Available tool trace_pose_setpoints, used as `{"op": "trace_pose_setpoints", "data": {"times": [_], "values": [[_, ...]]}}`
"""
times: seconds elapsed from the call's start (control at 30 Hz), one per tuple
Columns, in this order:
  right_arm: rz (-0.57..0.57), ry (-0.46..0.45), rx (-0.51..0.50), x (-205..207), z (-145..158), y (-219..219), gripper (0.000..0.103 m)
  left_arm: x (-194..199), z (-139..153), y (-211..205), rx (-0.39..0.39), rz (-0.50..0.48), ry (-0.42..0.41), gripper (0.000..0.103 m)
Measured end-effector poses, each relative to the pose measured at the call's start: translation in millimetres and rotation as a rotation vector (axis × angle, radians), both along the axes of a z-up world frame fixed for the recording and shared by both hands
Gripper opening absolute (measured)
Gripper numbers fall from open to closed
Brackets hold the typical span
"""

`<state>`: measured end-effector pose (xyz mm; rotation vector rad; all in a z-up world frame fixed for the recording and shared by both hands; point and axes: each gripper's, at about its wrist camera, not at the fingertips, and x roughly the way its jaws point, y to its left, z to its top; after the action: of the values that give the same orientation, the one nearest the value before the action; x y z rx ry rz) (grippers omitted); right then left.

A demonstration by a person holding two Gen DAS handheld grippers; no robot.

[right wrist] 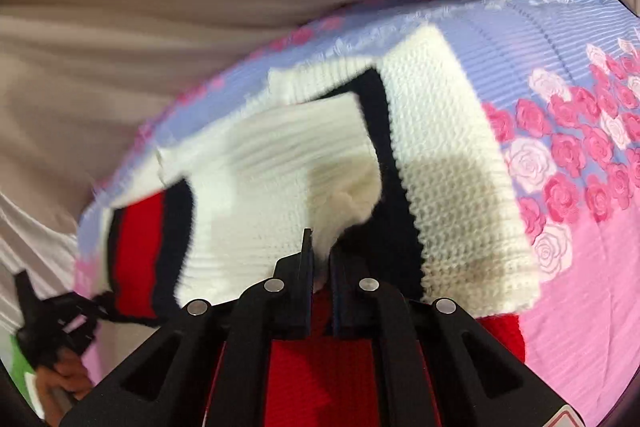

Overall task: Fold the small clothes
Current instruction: 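Fold the held sleeve across the sweater body with the right tool while the left tool folds its sleeve inward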

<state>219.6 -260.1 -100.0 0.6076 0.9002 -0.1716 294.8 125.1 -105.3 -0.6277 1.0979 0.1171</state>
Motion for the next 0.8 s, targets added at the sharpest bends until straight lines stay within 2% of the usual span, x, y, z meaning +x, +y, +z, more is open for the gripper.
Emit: {"op": "trace_pose_setpoints", "data": {"times": [0.03, 0.2, 0.23, 0.27, 0.33, 0.4, 0.43, 0.47, 0.53, 0.6, 0.63, 0.7, 0.77, 0.8], "values": [[0.013, 0.0, 0.006, 2, 1, 0, 0.007, 0, 0, -1, 0.005, -0.002, -0.002, 0.01], [-0.01, 0.032, 0.023, 17, 2, -7, 0.036, 4, 2, -5, 0.017, -0.005, 0.003, 0.01], [-0.023, 0.041, 0.035, 20, -1, -12, 0.03, 4, 2, -6, 0.021, -0.009, 0.001, 0.01], [-0.033, 0.047, 0.045, 18, -4, -12, 0.005, 3, 1, -6, 0.028, -0.016, -0.001, 0.01], [-0.047, -0.021, 0.052, 8, 10, -17, 0.007, 2, 3, -7, 0.05, -0.035, -0.004, 0.01], [-0.042, -0.1, -0.019, -1, 37, -16, 0.006, 2, 2, -6, 0.055, -0.046, -0.01, 0.011], [-0.03, -0.112, -0.052, -1, 40, -16, 0.006, 1, 2, -6, 0.056, -0.048, -0.013, 0.011], [-0.013, -0.08, -0.085, 3, 33, -16, 0.006, 0, 1, -5, 0.056, -0.047, -0.014, 0.011], [0.03, 0.098, -0.097, 20, -6, -18, 0.006, 0, 1, -5, 0.056, -0.036, -0.011, 0.011], [0.034, 0.067, -0.096, 14, -1, -15, 0.006, -2, 4, -2, 0.063, -0.014, -0.014, 0.01], [0.028, 0.003, -0.075, 9, 16, -13, 0.006, -3, 6, 0, 0.074, -0.002, -0.026, 0.01], [0.039, -0.059, -0.074, 8, 35, -8, 0.006, -7, 7, 6, 0.081, 0.018, -0.045, 0.01], [0.077, -0.043, -0.117, 16, 33, -1, 0.006, -9, 4, 11, 0.072, 0.027, -0.049, 0.01], [0.102, 0.032, -0.148, 28, 16, 1, 0.006, -10, 3, 12, 0.066, 0.032, -0.052, 0.01]]}}
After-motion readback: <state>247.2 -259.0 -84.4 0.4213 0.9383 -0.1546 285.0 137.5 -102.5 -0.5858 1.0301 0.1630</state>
